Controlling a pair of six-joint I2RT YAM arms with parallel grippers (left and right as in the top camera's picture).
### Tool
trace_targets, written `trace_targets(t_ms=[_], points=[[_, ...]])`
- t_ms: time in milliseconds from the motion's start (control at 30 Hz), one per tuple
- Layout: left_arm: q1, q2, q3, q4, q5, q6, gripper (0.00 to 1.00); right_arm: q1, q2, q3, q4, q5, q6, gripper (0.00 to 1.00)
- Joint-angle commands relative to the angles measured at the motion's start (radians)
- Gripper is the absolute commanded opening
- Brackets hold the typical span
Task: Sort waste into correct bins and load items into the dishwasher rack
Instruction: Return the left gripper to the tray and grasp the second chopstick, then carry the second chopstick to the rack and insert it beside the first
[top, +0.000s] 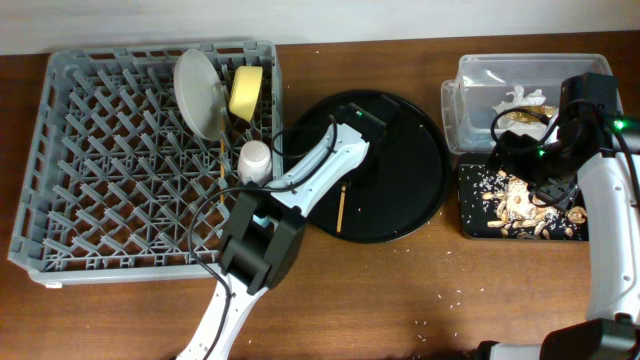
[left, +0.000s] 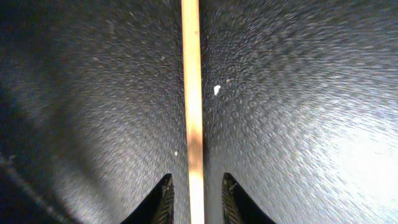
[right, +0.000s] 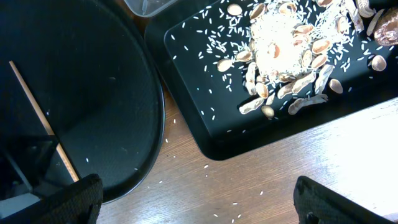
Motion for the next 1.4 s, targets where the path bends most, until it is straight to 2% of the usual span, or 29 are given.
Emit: trace_targets(t_ms=[0, 100, 133, 167, 200, 400, 667, 700, 800, 933, 1100, 1233, 1367], points=[[-0.002, 0.052, -0.003, 0.003, 0.014, -0.008, 0.24, -0.002, -0.008, 0.011, 0.0, 0.012, 0.005, 0.99], [-0.004, 0.061, -0.003, 0.006, 0.011, -0.008, 0.24, -0.002, -0.008, 0.011, 0.0, 0.012, 0.005, 0.98], [-0.004, 0.061, -0.003, 0.01, 0.011, -0.008, 0.17, -0.002, -0.008, 0.011, 0.0, 0.012, 0.005, 0.98], [-0.004, 0.061, -0.003, 0.011, 0.011, -0.008, 0.05, -0.002, -0.008, 0.011, 0.0, 0.012, 0.005, 0.98], [-0.004, 0.061, -0.003, 0.01, 0.011, -0.008, 0.01, -0.002, -0.008, 0.011, 0.0, 0.012, 0.005, 0.99], [0.002, 0.055, 0.057, -0.063, 0.011, 0.034, 0.0, -0.002, -0.008, 0.011, 0.0, 0.012, 0.005, 0.99], [0.087, -0.012, 0.598, -0.482, -0.15, 0.043, 0.0, -0.002, -0.008, 0.011, 0.0, 0.012, 0.005, 0.98], [0.103, -0.04, 0.618, -0.482, -0.115, 0.118, 0.0, -0.002, -0.008, 0.011, 0.0, 0.012, 0.005, 0.98], [0.146, -0.135, 0.613, -0.482, -0.111, 0.171, 0.0, -0.002, -0.008, 0.011, 0.0, 0.012, 0.005, 0.98], [0.221, -0.272, 0.541, -0.482, -0.113, 0.214, 0.0, -0.002, -0.008, 0.011, 0.0, 0.012, 0.005, 0.98], [0.375, -0.372, 0.304, -0.48, -0.12, 0.214, 0.0, -0.002, -0.008, 0.011, 0.0, 0.012, 0.005, 0.99], [0.478, -0.37, 0.068, -0.323, -0.122, 0.272, 0.0, -0.002, -0.008, 0.011, 0.0, 0.012, 0.005, 0.98], [0.545, -0.37, -0.13, -0.153, -0.119, 0.274, 0.0, -0.002, -0.008, 0.011, 0.0, 0.012, 0.005, 0.98]])
